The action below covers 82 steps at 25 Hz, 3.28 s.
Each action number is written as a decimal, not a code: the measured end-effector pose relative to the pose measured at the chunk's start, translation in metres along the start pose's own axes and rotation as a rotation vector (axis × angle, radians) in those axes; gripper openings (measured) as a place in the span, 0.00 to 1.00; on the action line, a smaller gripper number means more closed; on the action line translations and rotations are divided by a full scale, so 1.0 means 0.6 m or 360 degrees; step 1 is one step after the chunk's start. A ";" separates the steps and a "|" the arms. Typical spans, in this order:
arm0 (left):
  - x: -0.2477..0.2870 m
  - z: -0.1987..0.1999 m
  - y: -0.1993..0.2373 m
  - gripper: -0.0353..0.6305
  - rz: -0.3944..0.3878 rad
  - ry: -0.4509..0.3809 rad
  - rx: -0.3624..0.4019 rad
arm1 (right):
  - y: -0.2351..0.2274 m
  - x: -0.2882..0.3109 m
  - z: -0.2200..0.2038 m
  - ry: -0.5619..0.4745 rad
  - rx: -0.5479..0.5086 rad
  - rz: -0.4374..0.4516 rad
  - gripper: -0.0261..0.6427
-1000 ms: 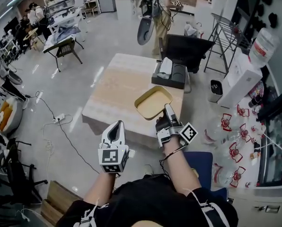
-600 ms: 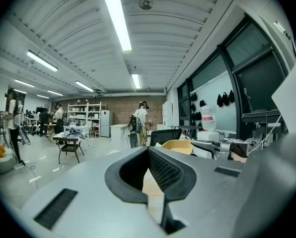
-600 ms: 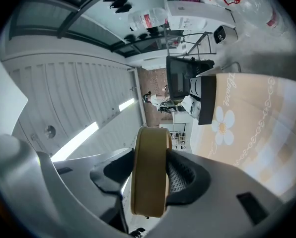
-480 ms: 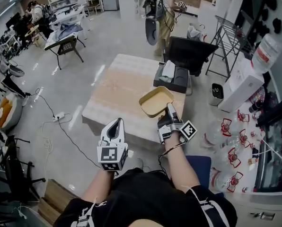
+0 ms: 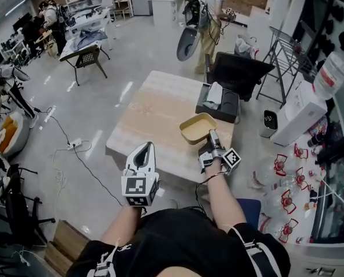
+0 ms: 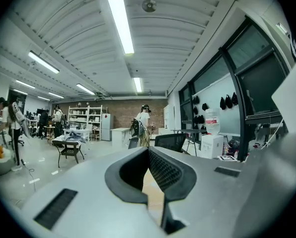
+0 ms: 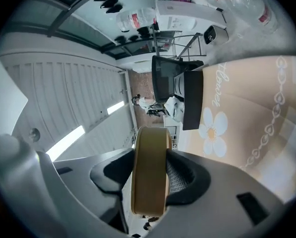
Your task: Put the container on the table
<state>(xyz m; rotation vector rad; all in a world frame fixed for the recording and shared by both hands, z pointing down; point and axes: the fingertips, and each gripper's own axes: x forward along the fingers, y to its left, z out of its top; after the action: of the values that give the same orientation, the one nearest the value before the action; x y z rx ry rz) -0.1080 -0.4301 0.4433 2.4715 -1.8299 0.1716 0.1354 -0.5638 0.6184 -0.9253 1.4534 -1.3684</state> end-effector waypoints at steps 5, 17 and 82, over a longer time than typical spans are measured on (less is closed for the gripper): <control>0.008 -0.003 0.026 0.07 0.0035 0.0009 -0.0007 | -0.073 0.021 0.007 0.0001 0.0008 -0.0155 0.36; 0.019 -0.019 0.065 0.07 0.0096 0.0030 -0.0020 | -0.156 0.055 -0.063 0.0170 -0.0056 -0.0354 0.36; 0.105 0.001 -0.123 0.07 -0.0487 0.0018 0.0006 | 0.307 -0.126 -0.032 -0.0213 -0.2371 -0.0252 0.06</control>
<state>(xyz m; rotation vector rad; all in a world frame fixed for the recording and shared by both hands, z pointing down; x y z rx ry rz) -0.0194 -0.4682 0.4519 2.7045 -1.4222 0.1715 0.1517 -0.4669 0.4440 -1.9714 2.2537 -0.0487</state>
